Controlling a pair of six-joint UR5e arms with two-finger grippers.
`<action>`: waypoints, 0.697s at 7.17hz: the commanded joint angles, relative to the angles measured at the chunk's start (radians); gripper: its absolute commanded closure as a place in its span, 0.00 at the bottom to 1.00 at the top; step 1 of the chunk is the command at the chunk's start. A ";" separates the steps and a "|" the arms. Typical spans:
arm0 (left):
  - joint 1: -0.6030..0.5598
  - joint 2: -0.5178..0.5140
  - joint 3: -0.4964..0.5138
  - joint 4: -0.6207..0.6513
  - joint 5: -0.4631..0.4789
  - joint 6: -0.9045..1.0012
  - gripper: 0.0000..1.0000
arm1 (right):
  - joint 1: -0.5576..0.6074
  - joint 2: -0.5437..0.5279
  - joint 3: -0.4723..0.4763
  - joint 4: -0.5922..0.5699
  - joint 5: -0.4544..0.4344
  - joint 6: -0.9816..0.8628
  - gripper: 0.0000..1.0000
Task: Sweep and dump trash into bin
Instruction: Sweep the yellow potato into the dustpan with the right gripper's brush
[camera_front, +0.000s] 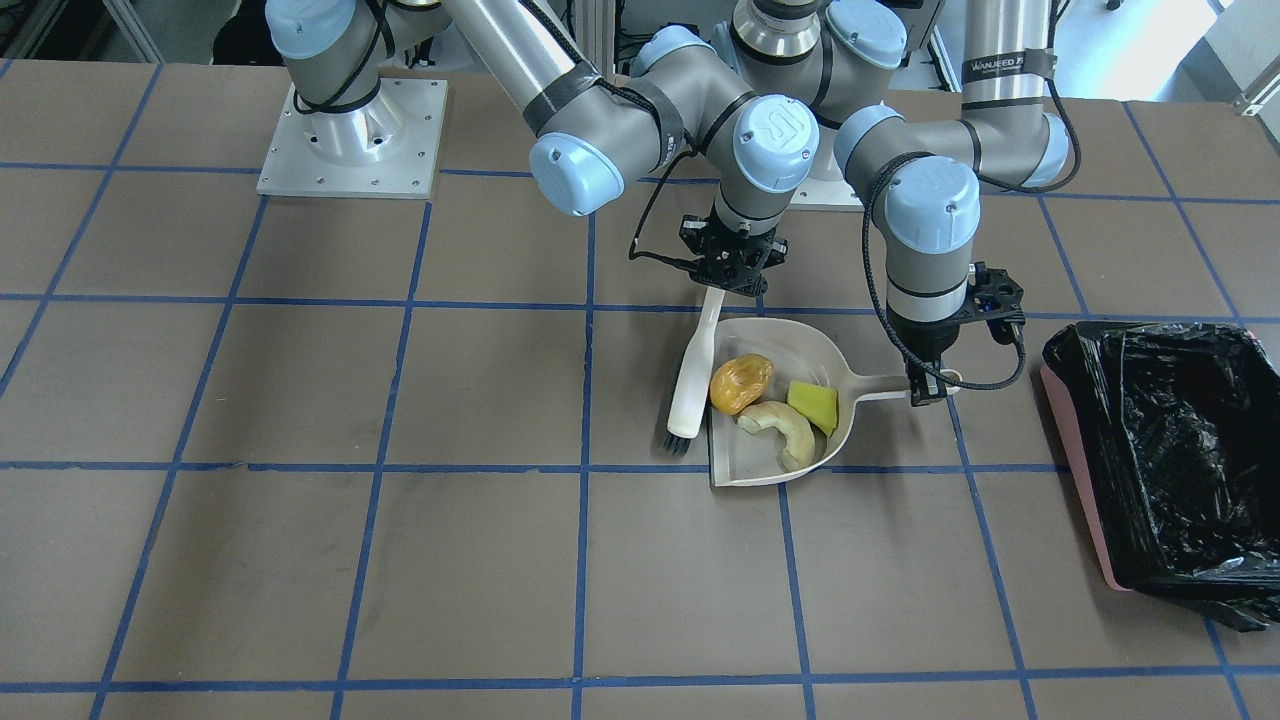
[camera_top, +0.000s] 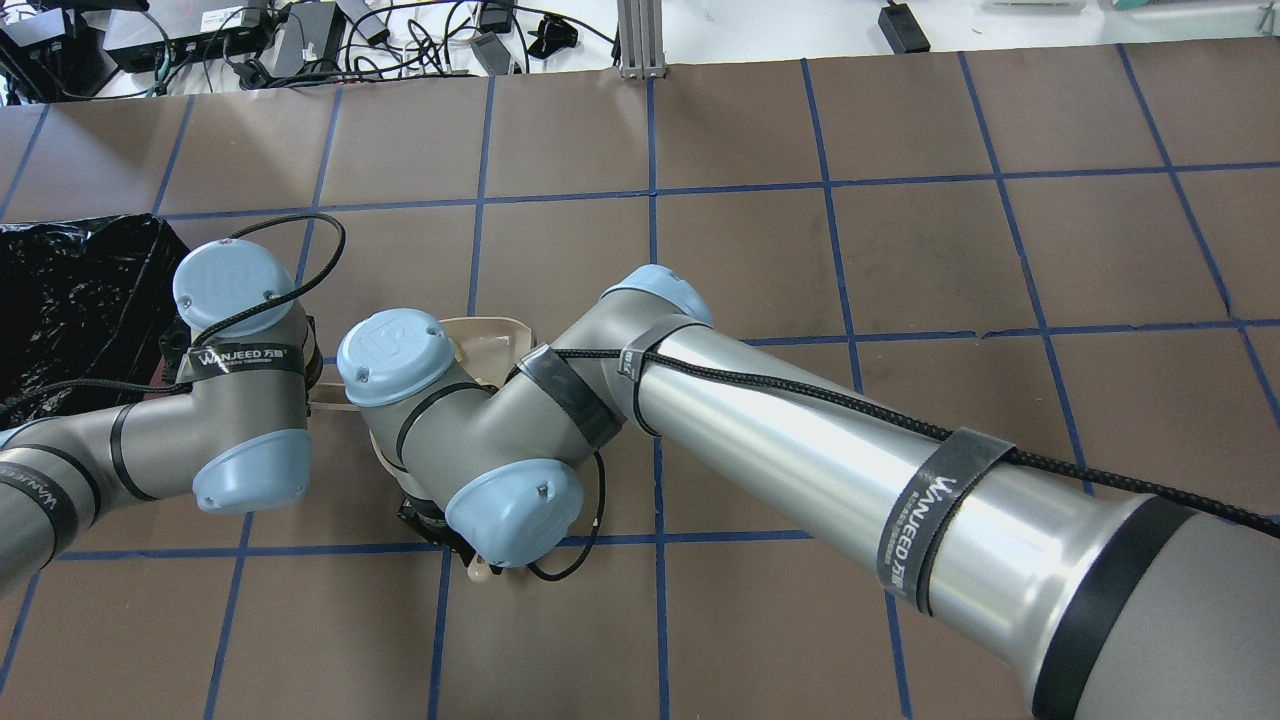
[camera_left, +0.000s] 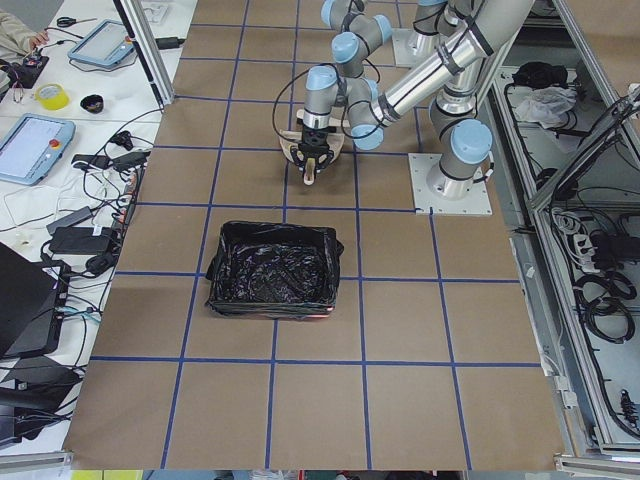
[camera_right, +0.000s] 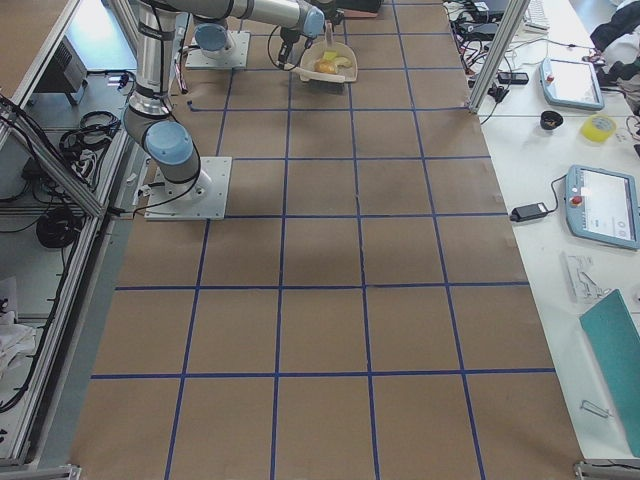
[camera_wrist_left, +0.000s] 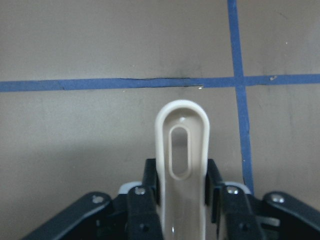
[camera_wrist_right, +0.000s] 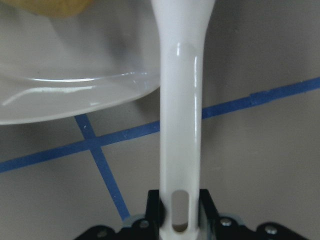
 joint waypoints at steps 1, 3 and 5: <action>0.000 0.000 0.004 0.000 0.000 0.000 1.00 | 0.001 0.003 0.001 -0.023 -0.038 -0.188 1.00; 0.000 -0.003 0.029 -0.012 0.000 0.004 1.00 | 0.001 0.000 0.002 -0.001 -0.155 -0.363 1.00; 0.000 -0.003 0.037 -0.038 -0.006 0.009 1.00 | -0.012 -0.028 0.001 0.123 -0.155 -0.248 1.00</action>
